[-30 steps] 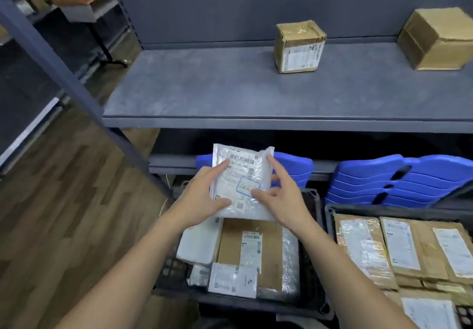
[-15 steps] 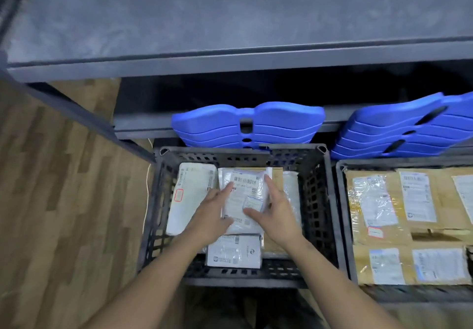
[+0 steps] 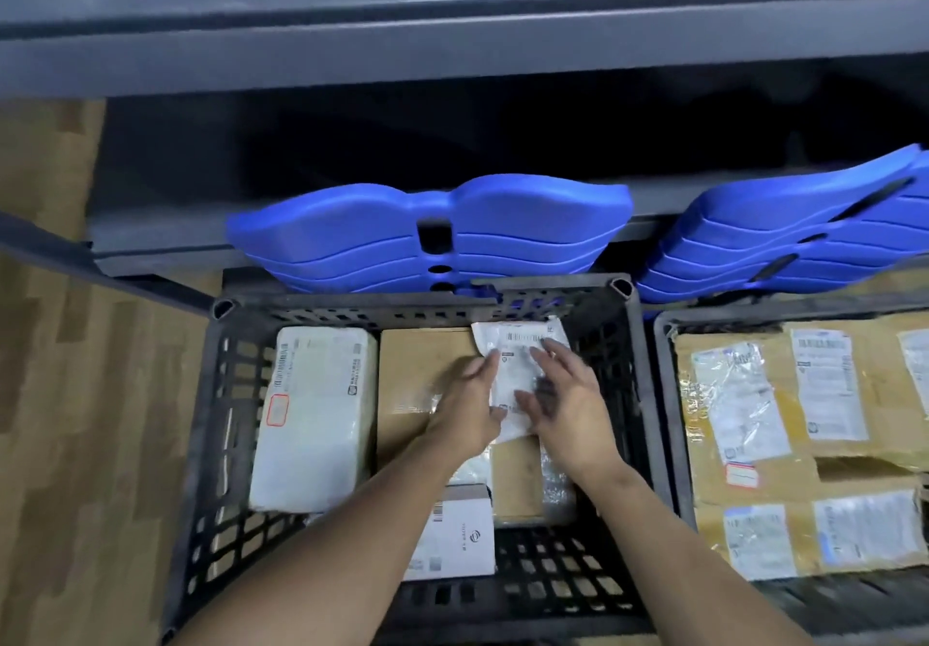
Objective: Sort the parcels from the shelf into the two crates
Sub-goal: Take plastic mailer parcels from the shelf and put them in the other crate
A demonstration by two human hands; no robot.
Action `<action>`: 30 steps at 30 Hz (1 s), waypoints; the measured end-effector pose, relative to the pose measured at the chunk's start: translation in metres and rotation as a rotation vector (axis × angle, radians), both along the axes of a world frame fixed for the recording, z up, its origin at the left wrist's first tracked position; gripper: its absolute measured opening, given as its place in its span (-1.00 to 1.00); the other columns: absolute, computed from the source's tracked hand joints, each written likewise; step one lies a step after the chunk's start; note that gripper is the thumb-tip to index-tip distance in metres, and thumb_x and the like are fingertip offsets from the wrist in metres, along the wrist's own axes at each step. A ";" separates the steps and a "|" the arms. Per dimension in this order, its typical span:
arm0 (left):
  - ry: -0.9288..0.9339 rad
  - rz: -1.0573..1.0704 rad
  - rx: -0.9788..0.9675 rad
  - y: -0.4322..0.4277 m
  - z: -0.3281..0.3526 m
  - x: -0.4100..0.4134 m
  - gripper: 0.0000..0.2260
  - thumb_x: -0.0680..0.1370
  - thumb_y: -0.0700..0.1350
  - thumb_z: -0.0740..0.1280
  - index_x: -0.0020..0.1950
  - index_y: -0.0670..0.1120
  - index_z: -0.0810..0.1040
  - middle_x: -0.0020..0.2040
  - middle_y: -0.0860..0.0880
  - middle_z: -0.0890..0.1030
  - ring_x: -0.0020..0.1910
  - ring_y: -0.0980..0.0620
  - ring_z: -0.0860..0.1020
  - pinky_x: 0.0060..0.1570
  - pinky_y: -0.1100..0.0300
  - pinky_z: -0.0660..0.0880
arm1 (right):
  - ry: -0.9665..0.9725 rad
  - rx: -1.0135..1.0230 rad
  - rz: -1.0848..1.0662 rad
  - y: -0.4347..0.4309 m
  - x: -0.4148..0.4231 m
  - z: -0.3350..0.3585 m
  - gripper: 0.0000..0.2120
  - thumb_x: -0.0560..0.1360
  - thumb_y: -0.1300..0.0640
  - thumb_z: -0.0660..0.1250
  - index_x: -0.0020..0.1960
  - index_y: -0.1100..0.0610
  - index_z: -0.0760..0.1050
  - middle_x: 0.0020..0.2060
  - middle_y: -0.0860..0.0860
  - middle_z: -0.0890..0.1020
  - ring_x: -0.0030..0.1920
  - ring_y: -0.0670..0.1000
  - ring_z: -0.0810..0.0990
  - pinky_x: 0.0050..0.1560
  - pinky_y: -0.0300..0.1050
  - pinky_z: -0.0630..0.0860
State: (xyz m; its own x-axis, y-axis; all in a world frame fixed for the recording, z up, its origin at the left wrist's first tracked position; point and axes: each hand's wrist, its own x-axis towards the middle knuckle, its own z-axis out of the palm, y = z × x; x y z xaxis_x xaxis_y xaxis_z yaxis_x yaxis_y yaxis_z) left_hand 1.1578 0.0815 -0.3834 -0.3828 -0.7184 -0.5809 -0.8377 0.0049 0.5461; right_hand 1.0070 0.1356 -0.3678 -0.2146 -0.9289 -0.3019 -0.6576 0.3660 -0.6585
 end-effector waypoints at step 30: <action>-0.459 -0.555 -0.136 -0.017 -0.023 -0.002 -0.31 0.73 0.20 0.04 0.65 0.06 -0.36 0.61 0.13 -0.47 0.61 -0.10 -0.41 0.58 -0.34 -0.18 | 0.615 0.323 0.637 -0.005 0.001 -0.050 -0.35 0.73 -0.10 -0.19 0.60 0.21 -0.43 0.54 0.22 -0.51 0.50 0.26 -0.62 0.50 0.20 -0.54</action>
